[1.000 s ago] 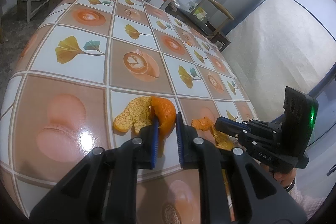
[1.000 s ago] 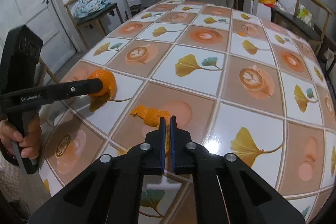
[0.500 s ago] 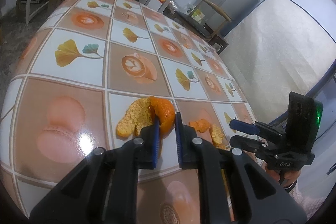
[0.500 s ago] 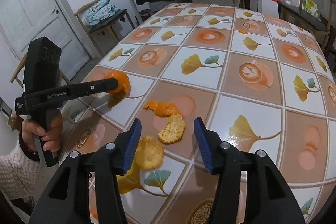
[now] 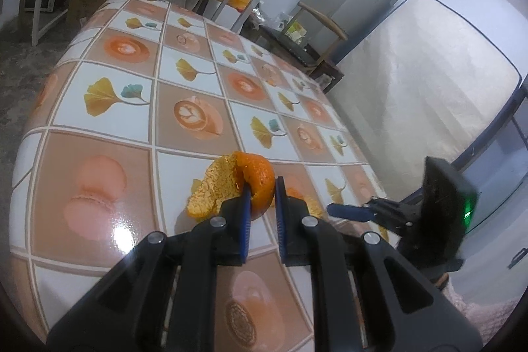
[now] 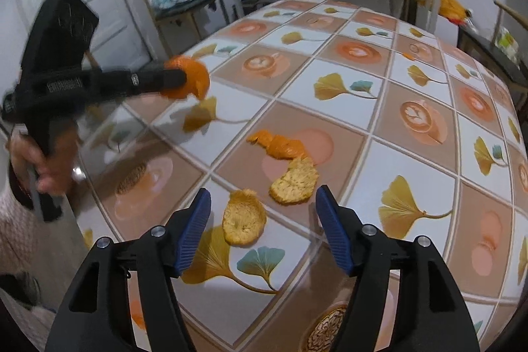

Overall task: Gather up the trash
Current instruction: 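Carry both held peels over the blue wastebasket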

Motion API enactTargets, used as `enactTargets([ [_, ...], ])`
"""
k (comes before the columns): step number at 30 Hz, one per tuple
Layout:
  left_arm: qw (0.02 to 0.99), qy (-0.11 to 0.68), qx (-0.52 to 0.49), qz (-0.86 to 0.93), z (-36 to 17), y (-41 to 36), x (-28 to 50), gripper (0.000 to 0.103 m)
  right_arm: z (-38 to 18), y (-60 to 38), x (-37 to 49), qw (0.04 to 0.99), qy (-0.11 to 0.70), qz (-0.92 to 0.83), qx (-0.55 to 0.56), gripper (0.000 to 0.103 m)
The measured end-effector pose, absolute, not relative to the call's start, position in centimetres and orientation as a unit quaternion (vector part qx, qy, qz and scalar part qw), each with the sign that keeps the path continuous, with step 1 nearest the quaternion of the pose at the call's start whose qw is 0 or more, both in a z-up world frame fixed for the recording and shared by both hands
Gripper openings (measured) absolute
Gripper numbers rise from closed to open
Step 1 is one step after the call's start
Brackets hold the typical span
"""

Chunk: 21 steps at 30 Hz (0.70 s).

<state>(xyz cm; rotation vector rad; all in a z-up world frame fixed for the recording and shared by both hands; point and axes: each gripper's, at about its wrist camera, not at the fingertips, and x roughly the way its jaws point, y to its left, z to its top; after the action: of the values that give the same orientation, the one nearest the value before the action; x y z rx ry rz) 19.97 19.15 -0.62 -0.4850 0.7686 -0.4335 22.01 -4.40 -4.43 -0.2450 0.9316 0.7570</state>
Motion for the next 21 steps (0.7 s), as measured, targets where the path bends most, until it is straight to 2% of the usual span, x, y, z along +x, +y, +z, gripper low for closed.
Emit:
enactTargets([
  [5,0.876,0.366,-0.236,-0.208,-0.5,19.3,19.8,0.012,-5.0,-4.4,22.3,0.818,0.438,0.349,-0.130,0.062],
  [10,0.871,0.374,-0.242,-0.208,-1.3,19.4,20.0,0.012,-4.9,-4.3,22.6,0.824,0.435,0.337,-0.134,0.043],
  [15,0.869,0.374,-0.246,-0.211,-1.5,19.1,20.1,0.012,-4.9,-4.2,23.0,0.829,0.434,0.328,-0.128,0.029],
  [21,0.869,0.371,-0.243,-0.219,-0.7,18.5,19.9,0.011,-4.1,-5.3,22.9,0.835,0.431,0.331,-0.090,0.030],
])
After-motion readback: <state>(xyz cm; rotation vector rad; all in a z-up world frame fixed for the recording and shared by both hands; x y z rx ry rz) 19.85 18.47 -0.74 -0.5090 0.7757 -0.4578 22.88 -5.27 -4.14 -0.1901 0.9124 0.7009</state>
